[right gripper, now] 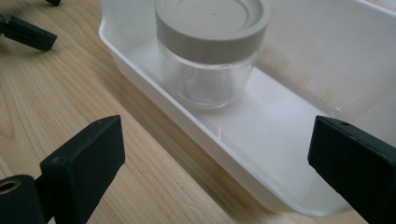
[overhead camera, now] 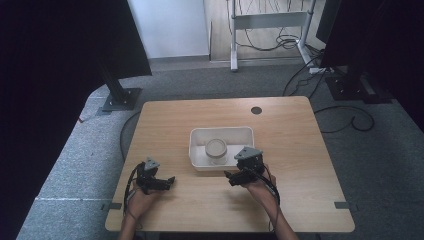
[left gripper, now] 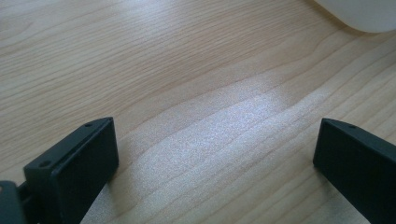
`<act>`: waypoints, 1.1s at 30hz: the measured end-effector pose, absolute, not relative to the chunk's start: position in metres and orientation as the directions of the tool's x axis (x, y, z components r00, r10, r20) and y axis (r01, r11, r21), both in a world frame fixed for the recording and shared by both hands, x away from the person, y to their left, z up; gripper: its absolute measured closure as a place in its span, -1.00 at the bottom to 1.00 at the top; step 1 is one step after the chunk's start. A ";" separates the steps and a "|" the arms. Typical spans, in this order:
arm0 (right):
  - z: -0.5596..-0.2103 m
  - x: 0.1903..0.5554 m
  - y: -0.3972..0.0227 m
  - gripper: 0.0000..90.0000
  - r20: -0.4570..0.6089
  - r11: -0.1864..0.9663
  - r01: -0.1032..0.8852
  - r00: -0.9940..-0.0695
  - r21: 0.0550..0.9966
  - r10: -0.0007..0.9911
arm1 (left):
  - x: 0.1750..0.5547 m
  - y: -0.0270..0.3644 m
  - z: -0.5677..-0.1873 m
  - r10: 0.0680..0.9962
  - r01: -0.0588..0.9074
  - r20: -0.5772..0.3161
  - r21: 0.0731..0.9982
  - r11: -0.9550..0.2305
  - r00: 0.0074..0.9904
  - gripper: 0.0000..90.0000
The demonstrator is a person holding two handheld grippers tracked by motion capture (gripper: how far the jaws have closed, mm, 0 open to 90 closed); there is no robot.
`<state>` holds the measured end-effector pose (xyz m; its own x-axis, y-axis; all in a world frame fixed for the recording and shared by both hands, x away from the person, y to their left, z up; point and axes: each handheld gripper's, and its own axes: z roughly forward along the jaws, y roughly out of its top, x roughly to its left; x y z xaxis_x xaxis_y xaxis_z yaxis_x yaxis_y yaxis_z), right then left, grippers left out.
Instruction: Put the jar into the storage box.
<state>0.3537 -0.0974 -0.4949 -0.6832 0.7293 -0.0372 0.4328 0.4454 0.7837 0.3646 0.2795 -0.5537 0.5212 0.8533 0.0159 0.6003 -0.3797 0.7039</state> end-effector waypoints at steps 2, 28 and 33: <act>-0.495 0.352 -0.100 -0.91 -0.037 0.444 0.432 -0.683 0.785 0.730 | 0.365 0.280 -0.554 0.853 0.600 0.016 0.704 -0.380 0.521 -1.00; -0.505 0.326 -0.145 -0.91 -0.013 0.402 0.456 -0.648 0.794 0.761 | 0.364 0.279 -0.554 0.854 0.601 0.016 0.704 -0.378 0.520 -1.00; -0.507 0.320 -0.155 -0.91 -0.006 0.386 0.461 -0.636 0.799 0.771 | 0.364 0.279 -0.554 0.855 0.601 0.016 0.704 -0.378 0.519 -1.00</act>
<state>0.3202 -0.1554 -0.5070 -0.6363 0.7714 -0.0058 0.4608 0.3860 0.7992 0.3644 0.2794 -0.5537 0.5192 0.8545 0.0158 0.6009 -0.3781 0.7042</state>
